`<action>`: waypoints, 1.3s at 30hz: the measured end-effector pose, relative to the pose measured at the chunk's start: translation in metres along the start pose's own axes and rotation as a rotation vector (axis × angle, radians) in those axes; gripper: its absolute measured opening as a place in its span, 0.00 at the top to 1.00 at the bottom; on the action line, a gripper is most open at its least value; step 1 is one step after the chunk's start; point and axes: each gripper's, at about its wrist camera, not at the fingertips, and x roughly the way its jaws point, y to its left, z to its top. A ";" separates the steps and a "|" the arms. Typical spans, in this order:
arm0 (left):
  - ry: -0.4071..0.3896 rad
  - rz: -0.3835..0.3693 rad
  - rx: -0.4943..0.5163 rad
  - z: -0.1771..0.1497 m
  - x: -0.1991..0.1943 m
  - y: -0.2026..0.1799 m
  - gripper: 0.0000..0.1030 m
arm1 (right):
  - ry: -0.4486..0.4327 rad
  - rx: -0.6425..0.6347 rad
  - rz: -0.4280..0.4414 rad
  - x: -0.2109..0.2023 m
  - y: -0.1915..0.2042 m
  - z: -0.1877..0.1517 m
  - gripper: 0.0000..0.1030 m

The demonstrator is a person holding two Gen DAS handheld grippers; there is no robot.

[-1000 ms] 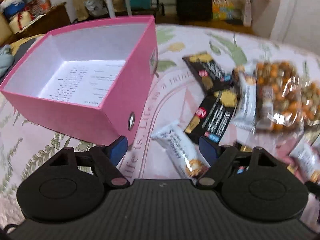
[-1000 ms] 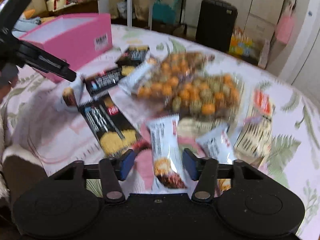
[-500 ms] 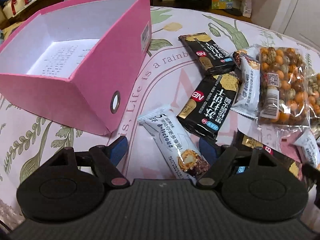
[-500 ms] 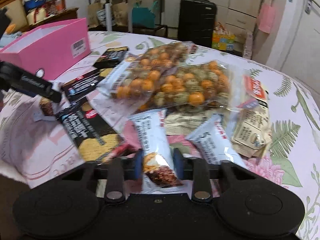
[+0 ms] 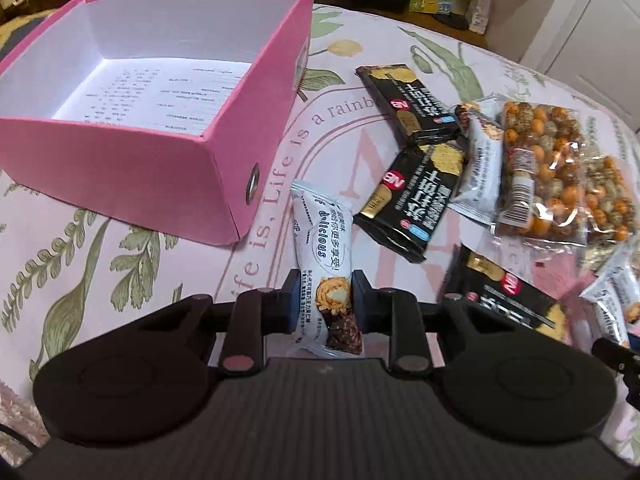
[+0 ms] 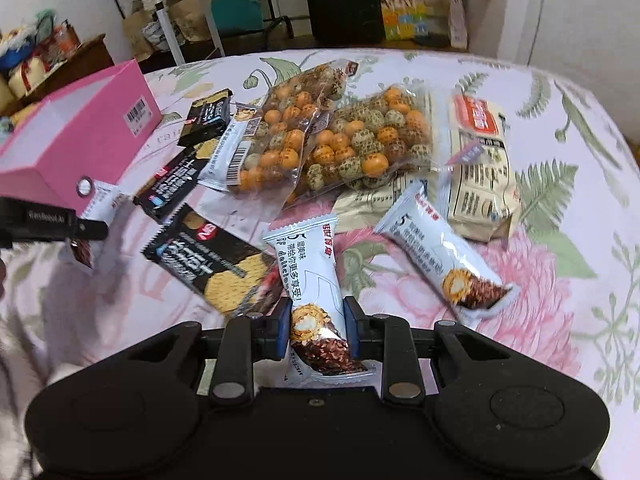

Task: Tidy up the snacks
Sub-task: 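Carry the white bars into the pink box and open both tools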

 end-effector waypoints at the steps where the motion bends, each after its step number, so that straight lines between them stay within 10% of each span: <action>1: 0.003 -0.013 -0.004 -0.001 -0.002 0.001 0.76 | 0.007 0.019 0.011 -0.003 0.001 0.000 0.69; 23: 0.129 -0.236 -0.059 -0.001 -0.083 0.058 0.76 | 0.240 -0.112 0.334 -0.042 0.126 0.060 0.69; 39: 0.083 -0.287 -0.071 0.055 -0.139 0.100 0.76 | 0.087 -0.364 0.437 -0.065 0.214 0.137 0.69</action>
